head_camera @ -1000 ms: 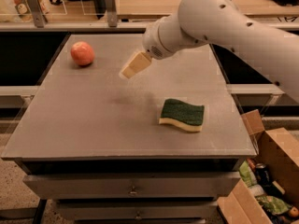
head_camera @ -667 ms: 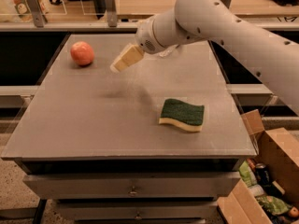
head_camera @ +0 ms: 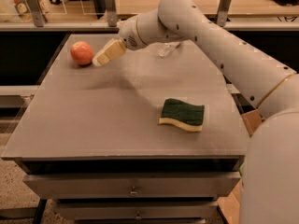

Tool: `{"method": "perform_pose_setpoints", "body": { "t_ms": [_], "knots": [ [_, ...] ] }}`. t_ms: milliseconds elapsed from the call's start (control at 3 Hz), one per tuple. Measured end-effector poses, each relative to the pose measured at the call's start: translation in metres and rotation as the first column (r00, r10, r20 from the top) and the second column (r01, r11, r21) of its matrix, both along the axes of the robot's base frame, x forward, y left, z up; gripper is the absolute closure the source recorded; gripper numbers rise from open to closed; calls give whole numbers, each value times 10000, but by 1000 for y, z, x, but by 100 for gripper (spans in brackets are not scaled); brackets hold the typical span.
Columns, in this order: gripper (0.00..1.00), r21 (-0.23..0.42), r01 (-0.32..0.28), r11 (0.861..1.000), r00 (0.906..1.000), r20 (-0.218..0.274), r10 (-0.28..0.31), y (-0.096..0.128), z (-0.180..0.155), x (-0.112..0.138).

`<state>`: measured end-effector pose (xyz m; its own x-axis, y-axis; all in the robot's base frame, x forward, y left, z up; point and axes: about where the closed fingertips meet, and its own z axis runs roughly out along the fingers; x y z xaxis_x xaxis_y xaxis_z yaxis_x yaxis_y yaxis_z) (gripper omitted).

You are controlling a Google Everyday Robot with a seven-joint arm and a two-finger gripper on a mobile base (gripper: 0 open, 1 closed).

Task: Pick apple

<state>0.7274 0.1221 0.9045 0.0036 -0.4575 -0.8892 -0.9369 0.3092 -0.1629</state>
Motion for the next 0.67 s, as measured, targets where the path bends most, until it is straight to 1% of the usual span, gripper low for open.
{"method": "perform_pose_setpoints", "body": {
  "t_ms": [333,667],
  "knots": [
    [0,-119,-223,9997,9996,-190,221,26,-13,15],
    [0,-475,-326,9983,9991,-299,312,49,-28,26]
  ]
}}
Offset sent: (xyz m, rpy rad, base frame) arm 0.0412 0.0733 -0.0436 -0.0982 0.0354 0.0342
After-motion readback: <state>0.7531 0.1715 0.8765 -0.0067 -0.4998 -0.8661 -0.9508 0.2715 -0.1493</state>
